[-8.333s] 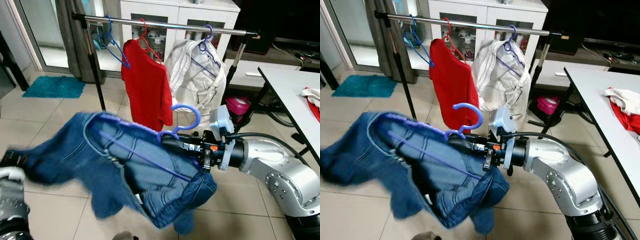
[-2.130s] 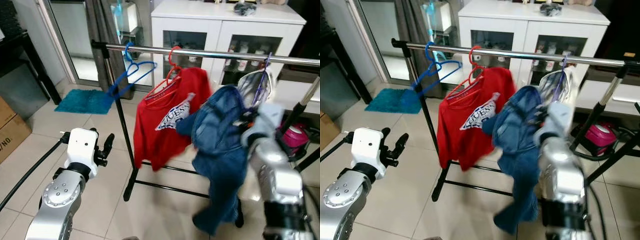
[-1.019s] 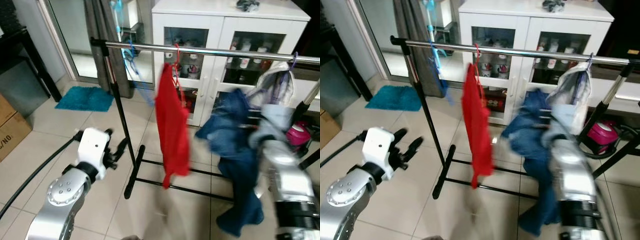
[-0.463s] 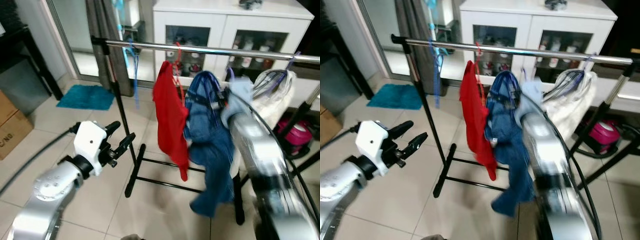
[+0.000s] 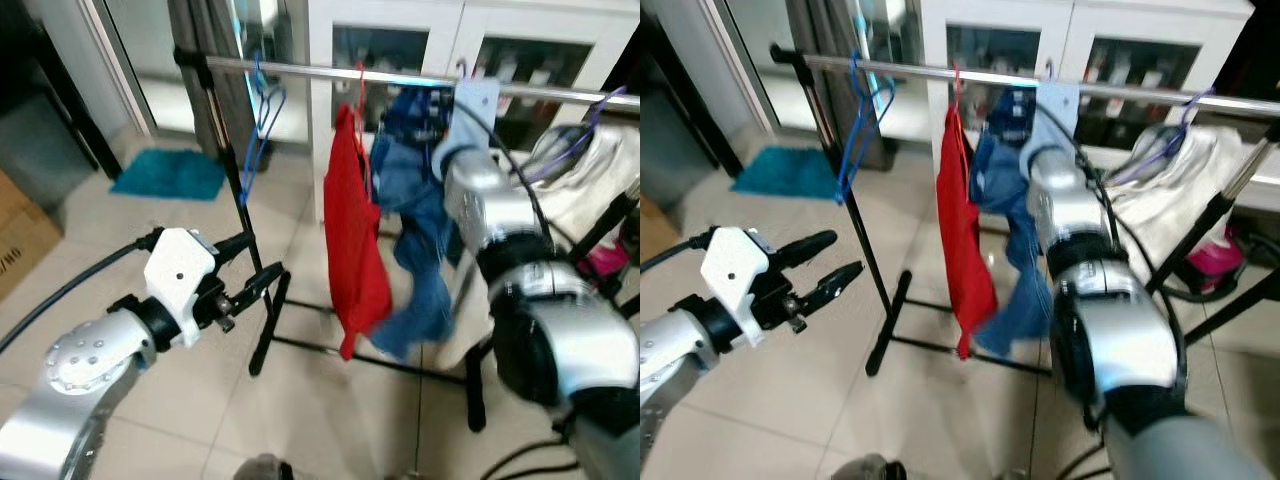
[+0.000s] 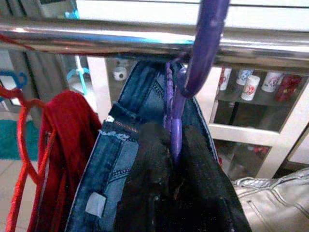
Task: Hang hanger
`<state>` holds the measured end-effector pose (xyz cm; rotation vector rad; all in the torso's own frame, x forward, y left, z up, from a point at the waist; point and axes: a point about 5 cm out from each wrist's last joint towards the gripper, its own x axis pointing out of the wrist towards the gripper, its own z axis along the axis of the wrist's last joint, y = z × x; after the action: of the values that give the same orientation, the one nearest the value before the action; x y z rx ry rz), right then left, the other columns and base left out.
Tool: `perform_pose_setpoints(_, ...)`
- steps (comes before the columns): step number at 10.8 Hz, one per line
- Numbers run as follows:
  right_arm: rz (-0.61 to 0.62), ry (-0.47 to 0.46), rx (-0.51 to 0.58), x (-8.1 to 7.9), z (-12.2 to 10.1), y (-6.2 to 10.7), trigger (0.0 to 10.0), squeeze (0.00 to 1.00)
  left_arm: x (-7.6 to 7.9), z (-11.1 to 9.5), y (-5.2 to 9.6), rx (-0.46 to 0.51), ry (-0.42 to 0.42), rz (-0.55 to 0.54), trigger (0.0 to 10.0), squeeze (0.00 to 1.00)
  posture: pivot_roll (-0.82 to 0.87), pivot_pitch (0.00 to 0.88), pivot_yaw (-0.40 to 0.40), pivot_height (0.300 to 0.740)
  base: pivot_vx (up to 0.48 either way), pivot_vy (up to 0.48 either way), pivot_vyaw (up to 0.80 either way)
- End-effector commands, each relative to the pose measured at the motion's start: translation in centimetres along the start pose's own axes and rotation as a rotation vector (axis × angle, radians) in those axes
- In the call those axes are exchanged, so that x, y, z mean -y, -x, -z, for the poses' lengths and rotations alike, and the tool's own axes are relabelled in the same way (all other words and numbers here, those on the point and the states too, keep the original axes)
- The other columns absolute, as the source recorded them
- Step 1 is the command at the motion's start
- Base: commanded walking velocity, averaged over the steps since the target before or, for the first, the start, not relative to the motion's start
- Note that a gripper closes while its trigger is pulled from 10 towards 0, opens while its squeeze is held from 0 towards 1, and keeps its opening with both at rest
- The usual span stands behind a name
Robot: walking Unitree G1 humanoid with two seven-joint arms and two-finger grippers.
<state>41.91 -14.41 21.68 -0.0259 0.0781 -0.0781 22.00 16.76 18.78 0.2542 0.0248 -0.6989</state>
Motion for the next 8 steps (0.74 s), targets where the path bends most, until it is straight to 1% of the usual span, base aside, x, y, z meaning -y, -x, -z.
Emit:
perform_pose_setpoints(1, 0.014, 0.004, 0.017, 0.0, -0.8, -0.2, 10.0, 0.0, 0.3, -0.5, 0.6, -0.008, -0.011, 0.018, 10.0, 0.0, 0.13, 0.141, 0.025, 0.74, 0.0, 0.0, 0.0)
perform_pose_setpoints(3, 0.03, 0.017, -0.003, -0.2, -1.0, -0.4, 10.0, 0.0, 0.5, -1.1, 1.1, -0.021, -0.016, 0.038, 10.0, 0.0, 0.15, 0.159, 0.017, 0.74, 0.0, 0.0, 0.0)
perform_pose_setpoints(5, 0.044, -0.003, -0.016, -0.2, -1.1, -0.5, 10.0, 0.0, 0.9, -1.8, 1.4, -0.022, -0.018, 0.069, 10.0, 0.0, 0.18, 0.183, 0.008, 0.74, 0.0, 0.0, 0.0)
perform_pose_setpoints(6, 0.057, -0.044, -0.002, 0.1, -1.6, -0.6, 10.0, 0.0, 1.2, -2.1, 1.7, -0.03, -0.019, 0.072, 10.0, 0.0, 0.2, 0.195, -0.001, 0.74, 0.0, 0.0, 0.0)
perform_pose_setpoints(7, 0.066, -0.098, 0.031, 0.3, -2.1, -0.6, 10.0, 0.0, 1.2, -2.3, 2.0, -0.035, -0.021, 0.064, 10.0, 0.0, 0.2, 0.203, -0.001, 0.74, 0.0, 0.0, 0.0)
perform_pose_setpoints(8, 0.074, -0.115, 0.051, 0.4, -2.4, -0.6, 10.0, 0.0, 1.2, -2.3, 2.1, -0.036, -0.021, 0.063, 10.0, 0.0, 0.2, 0.208, -0.002, 0.74, 0.0, 0.0, 0.0)
